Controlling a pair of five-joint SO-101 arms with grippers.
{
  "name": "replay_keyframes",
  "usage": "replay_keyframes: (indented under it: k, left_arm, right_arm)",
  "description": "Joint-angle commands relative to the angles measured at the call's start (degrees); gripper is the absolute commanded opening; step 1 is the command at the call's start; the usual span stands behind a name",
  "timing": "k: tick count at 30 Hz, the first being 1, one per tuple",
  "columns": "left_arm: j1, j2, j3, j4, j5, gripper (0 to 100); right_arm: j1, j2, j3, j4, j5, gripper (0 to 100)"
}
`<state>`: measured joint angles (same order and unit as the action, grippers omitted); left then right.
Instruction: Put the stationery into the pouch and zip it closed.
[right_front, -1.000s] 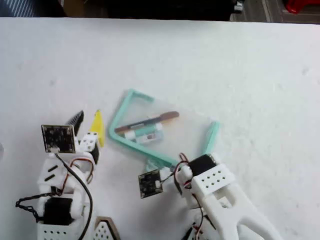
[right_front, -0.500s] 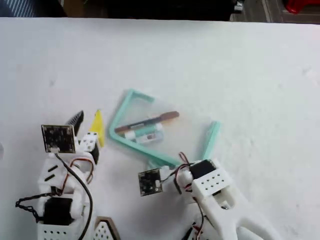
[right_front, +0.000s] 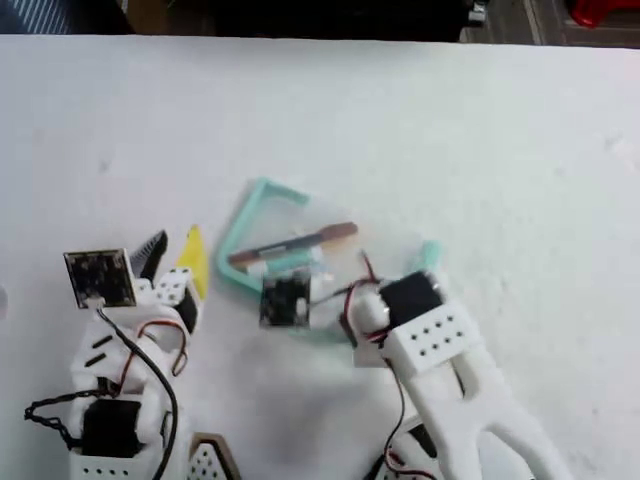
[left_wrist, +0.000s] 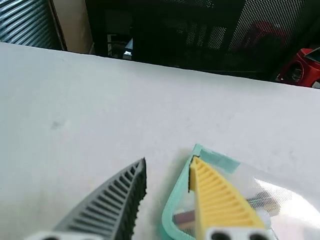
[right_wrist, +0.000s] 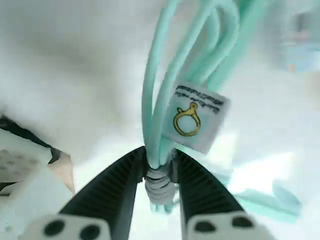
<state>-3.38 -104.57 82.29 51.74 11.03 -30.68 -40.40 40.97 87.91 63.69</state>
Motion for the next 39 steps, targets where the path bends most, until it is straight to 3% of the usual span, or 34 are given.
replay_keyframes:
  k: [1,7,10,15,20,23,29,39]
  left_arm:
    - [-0.1,-0.4,-3.3,0.2,-3.3,17]
    - [2.5,-0.4,-3.6,0.7,-3.4,17]
    - [4.3,-0.4,-4.0,2.2,-7.2,17]
    - [11.4,-0.4,-7.8,8.8,-9.5,17]
    - [21.3,-0.4,-10.5,13.7,-19.0,17]
    - [24.3,-0.4,-10.7,14.3,-21.7,24]
    - [24.3,-0.4,-10.5,12.8,-22.2,27]
    - [24.4,-0.3,-6.4,-1.5,-21.0,27]
  right_arm:
    - [0.1,-0.6,-18.9,7.6,-3.0,1.6]
    - [0.1,-0.4,-34.0,10.3,-8.1,1.6]
    - [0.1,-0.1,-37.6,10.2,-11.6,1.6]
    - [-0.2,0.0,-44.4,9.3,-16.6,1.6]
    - [-0.3,0.0,-49.9,6.3,-22.9,1.6]
    - [-0.3,0.0,-50.7,4.3,-25.9,1.6]
    - [-0.7,0.0,-50.7,-0.5,-30.3,1.6]
    - [-12.4,0.2,-61.5,1.2,-36.7,1.6]
